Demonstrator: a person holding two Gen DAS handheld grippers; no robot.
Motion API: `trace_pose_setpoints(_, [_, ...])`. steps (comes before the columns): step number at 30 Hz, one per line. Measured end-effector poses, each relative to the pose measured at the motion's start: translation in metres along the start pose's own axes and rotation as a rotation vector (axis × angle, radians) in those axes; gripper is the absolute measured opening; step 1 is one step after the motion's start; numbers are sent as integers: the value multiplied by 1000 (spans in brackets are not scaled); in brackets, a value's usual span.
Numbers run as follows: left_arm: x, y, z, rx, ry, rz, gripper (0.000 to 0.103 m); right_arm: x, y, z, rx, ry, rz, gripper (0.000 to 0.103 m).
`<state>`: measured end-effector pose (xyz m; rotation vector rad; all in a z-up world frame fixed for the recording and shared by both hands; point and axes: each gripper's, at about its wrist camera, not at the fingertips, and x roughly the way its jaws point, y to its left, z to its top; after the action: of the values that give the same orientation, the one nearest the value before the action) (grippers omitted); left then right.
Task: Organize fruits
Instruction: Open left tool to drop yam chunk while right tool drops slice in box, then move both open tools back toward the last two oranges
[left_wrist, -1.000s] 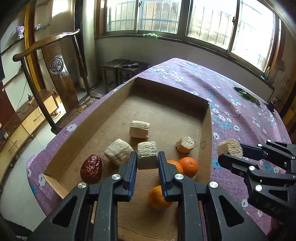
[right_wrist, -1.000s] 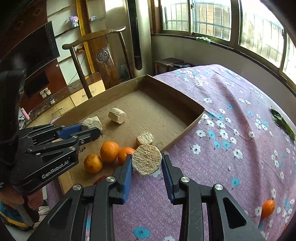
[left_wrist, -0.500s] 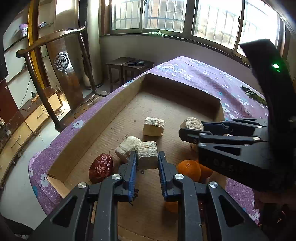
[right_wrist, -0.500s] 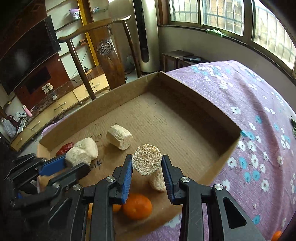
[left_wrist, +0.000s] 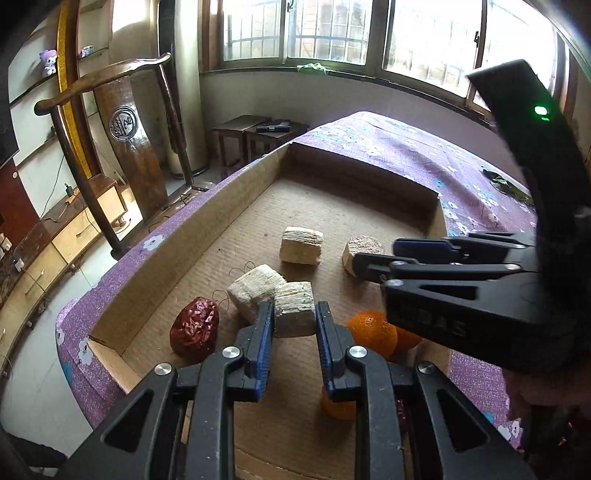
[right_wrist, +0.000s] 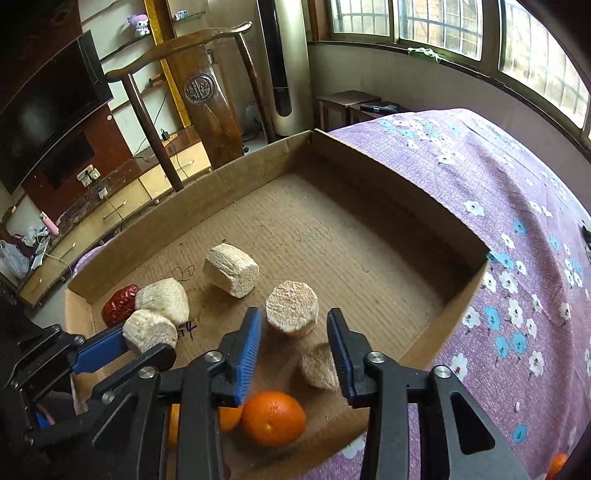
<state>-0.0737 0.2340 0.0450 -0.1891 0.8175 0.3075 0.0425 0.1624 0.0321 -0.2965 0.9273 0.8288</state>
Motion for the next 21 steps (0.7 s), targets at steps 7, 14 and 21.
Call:
trace_pose_setpoints(7, [-10,-5,-1,-13,-43,27,75,-39,-6,-21,27,-63,-8,60])
trace_pose_setpoints(14, [-18,-22,1,7,-67,19,76,-83,-26,-47,83,-133,-45,70])
trace_pose_setpoints(21, [-25,-61,-2,64,-73,-31,76,-118,-62,-90,164,-147,-127,73])
